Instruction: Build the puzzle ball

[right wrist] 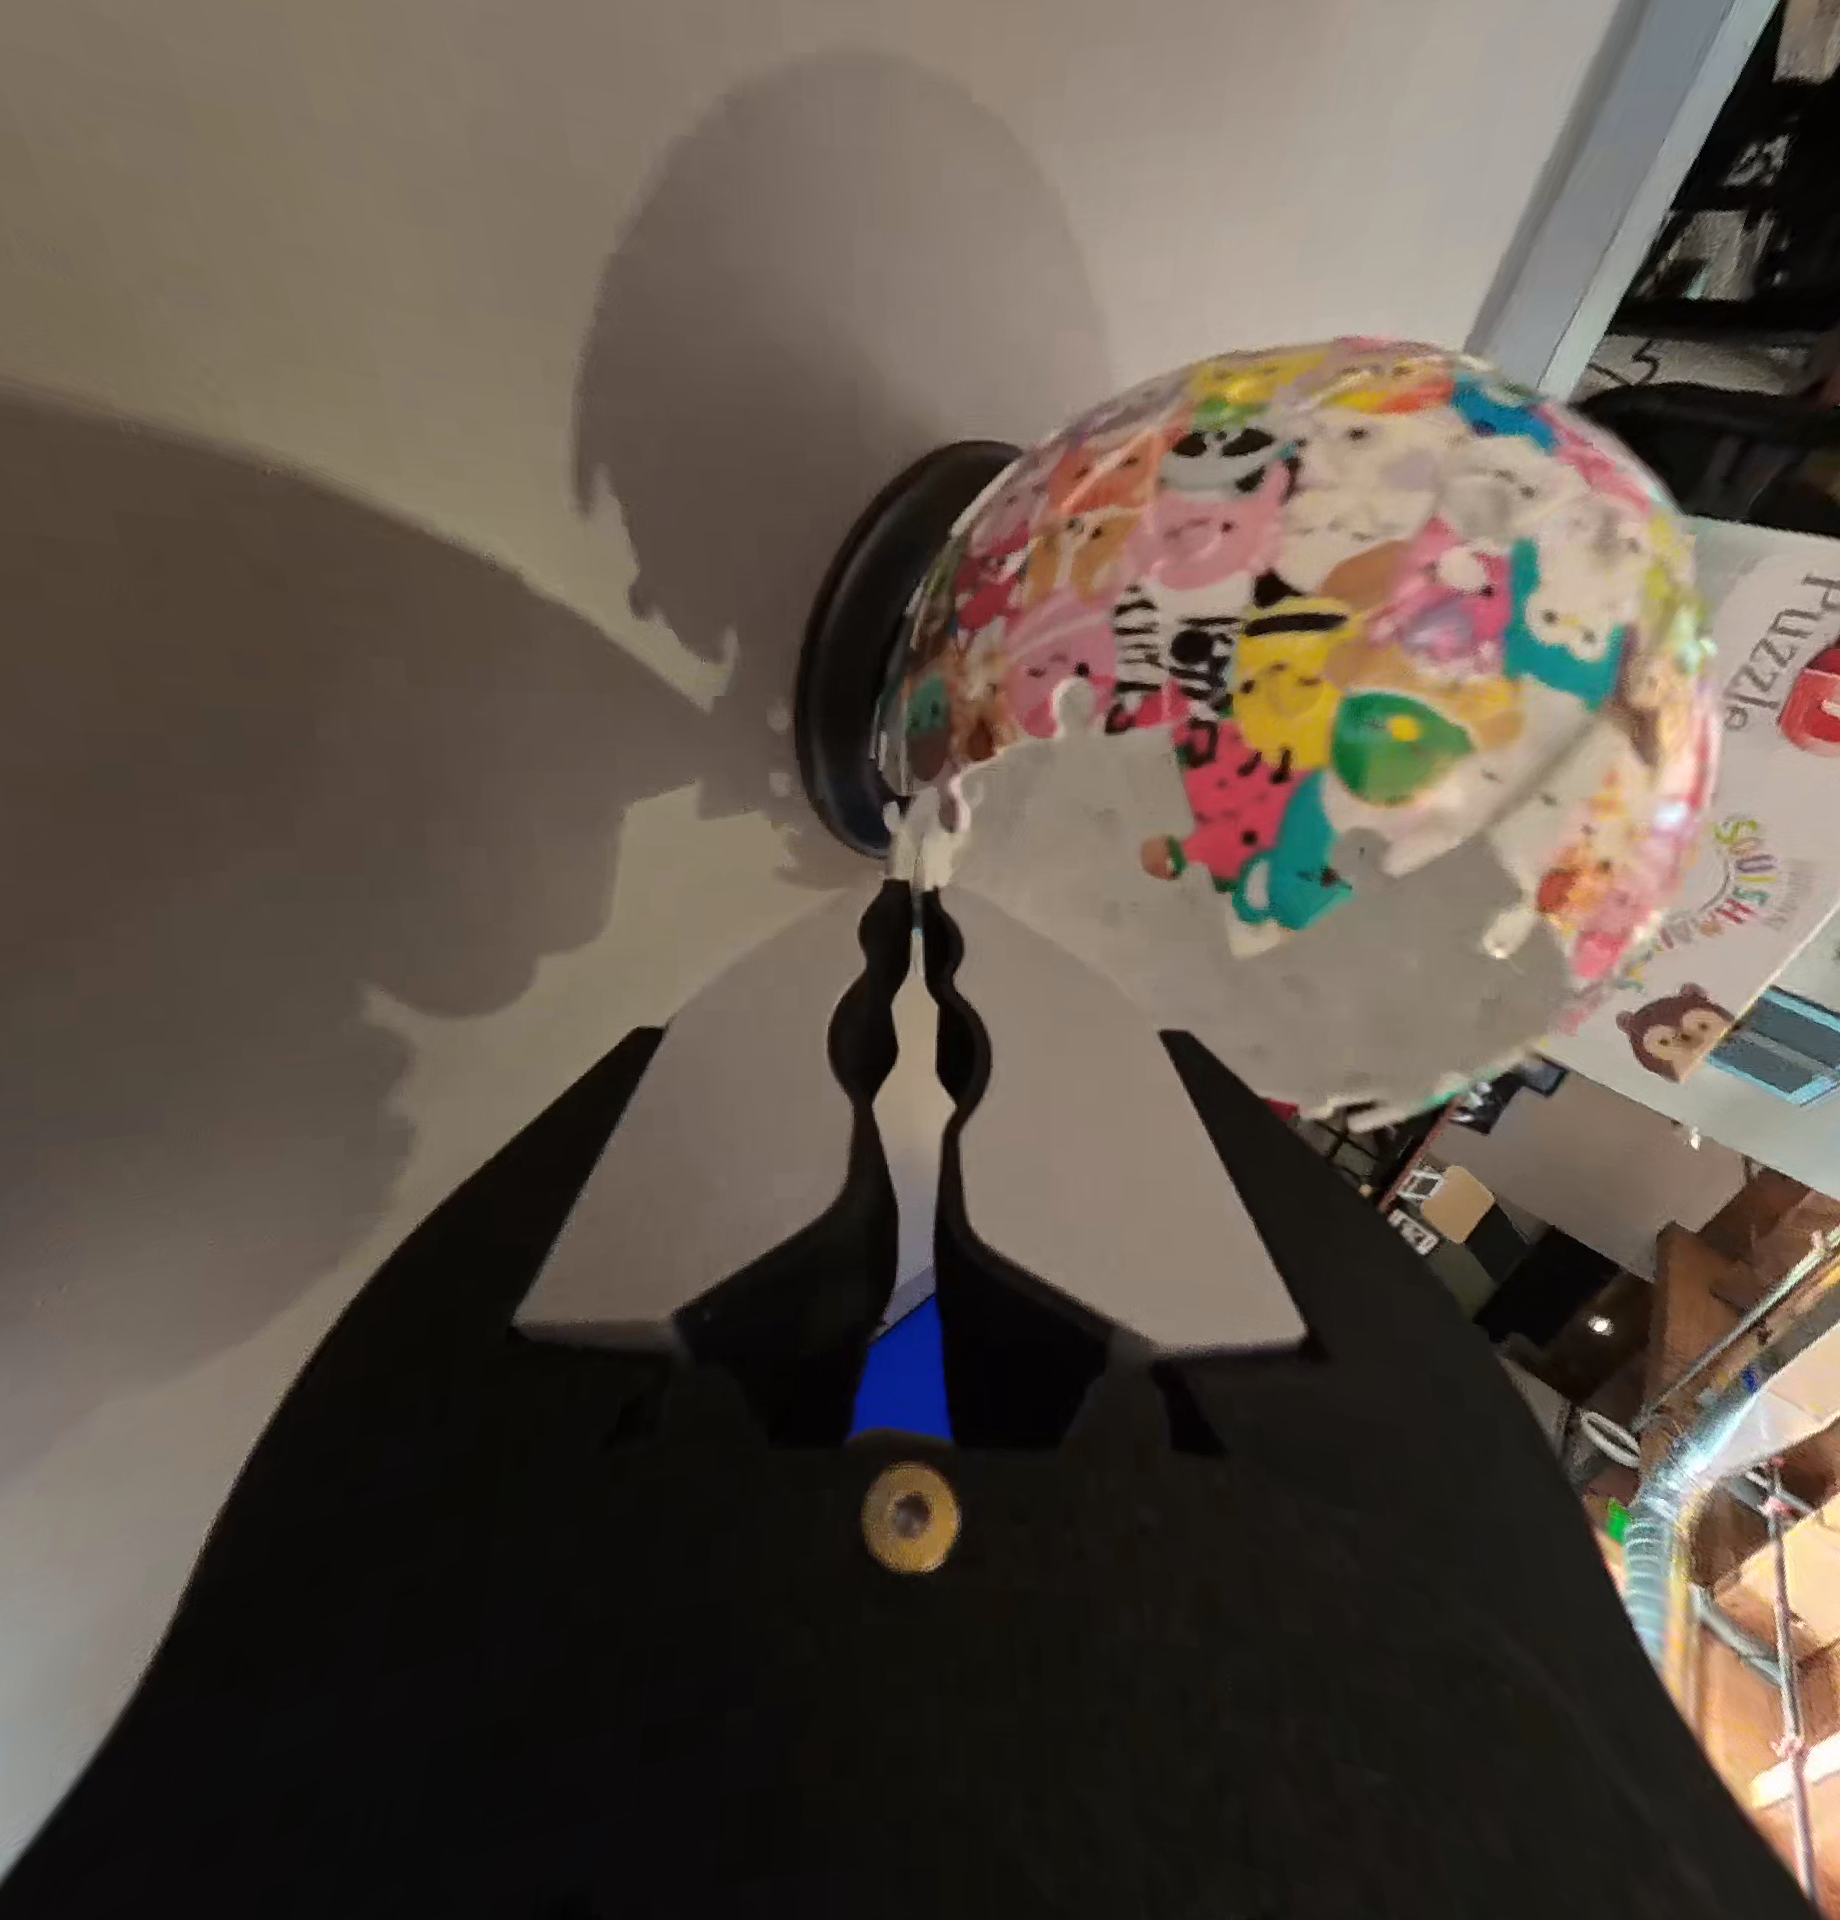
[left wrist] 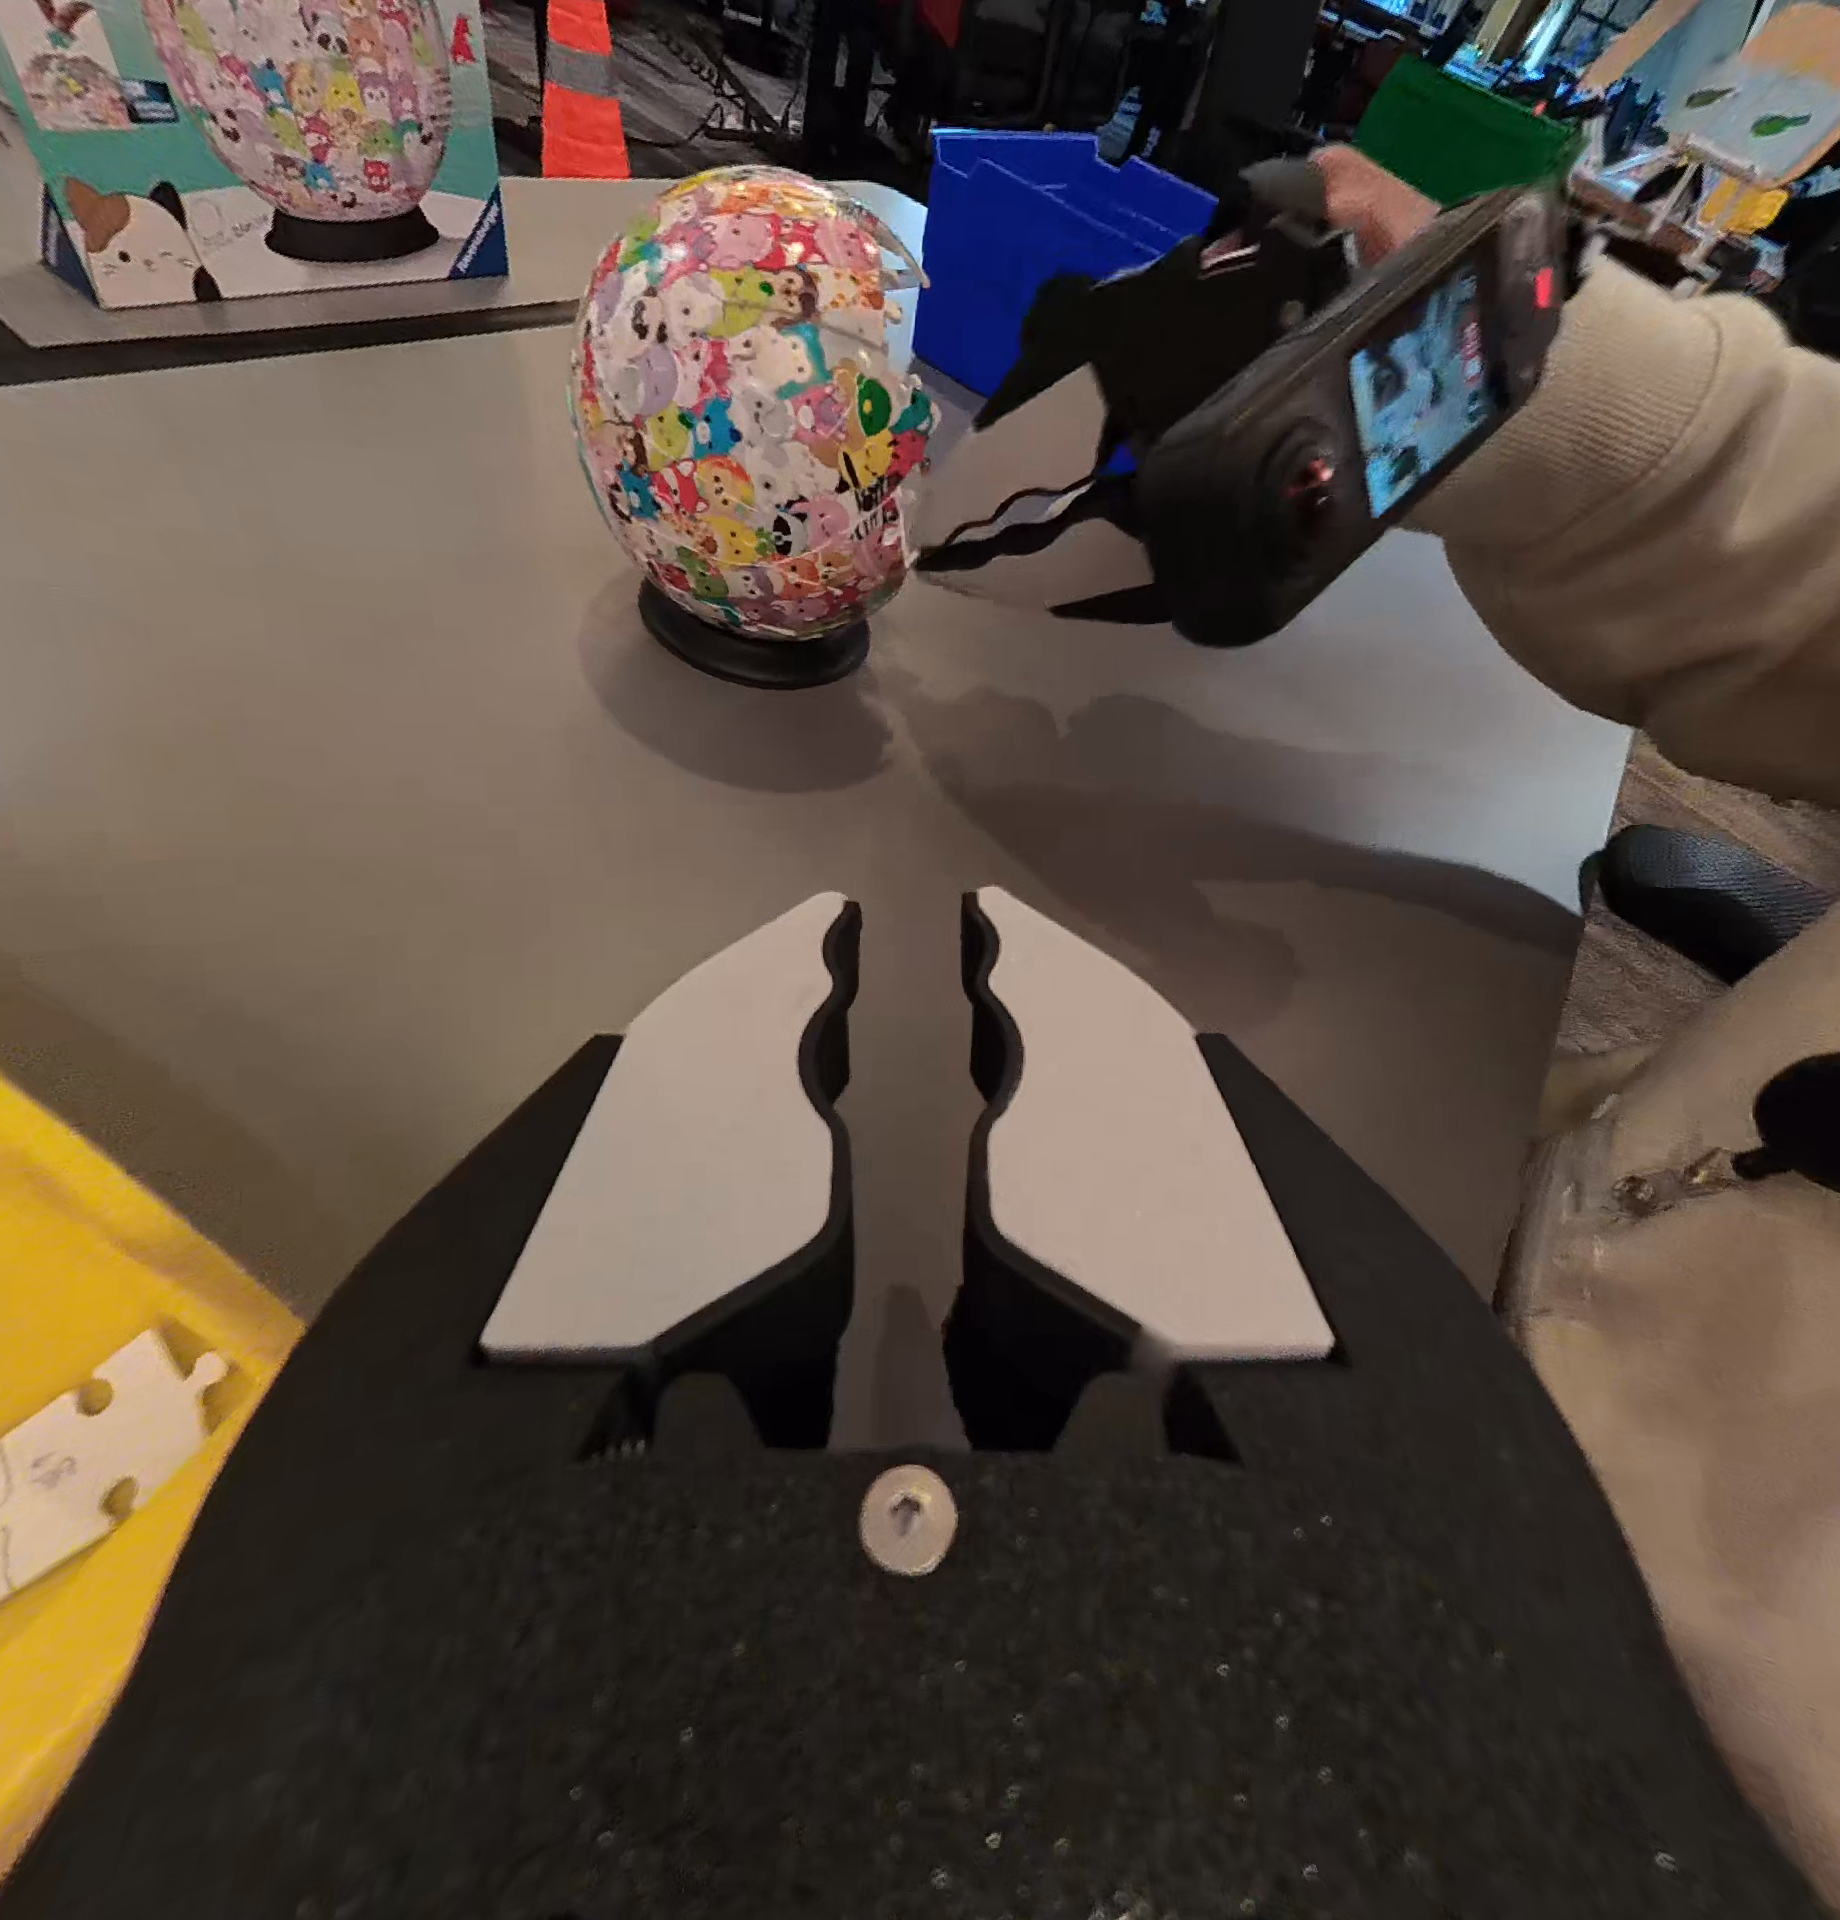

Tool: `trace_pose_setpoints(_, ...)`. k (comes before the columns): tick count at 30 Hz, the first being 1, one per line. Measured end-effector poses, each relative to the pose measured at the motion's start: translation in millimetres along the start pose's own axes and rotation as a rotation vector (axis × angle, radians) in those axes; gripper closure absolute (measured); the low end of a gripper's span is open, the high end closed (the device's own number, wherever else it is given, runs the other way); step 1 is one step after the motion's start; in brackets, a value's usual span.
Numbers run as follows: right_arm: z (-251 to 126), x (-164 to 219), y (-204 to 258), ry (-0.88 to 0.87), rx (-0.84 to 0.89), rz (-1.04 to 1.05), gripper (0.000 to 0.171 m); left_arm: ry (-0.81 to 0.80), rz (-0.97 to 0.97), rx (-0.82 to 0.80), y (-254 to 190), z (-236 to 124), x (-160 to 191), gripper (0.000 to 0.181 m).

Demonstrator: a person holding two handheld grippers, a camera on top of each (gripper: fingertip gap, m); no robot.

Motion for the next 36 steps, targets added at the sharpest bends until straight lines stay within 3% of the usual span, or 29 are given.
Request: trace_pose_setpoints(36,16.6,1.8,3.0,0.097,-0.133,-0.161,0.169,-0.067,-0.063,-0.01,9.1,-9.9,-9.0,0.163)
Point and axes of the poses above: each gripper's, where its closed fingertips meet, z out along the fingers, x out of its underside, y = z × x across the jaws, the point moved 1 cm from there along -z, back along the fingers, and after that the axes turned 10 degrees about z, right-handed, at the moved point
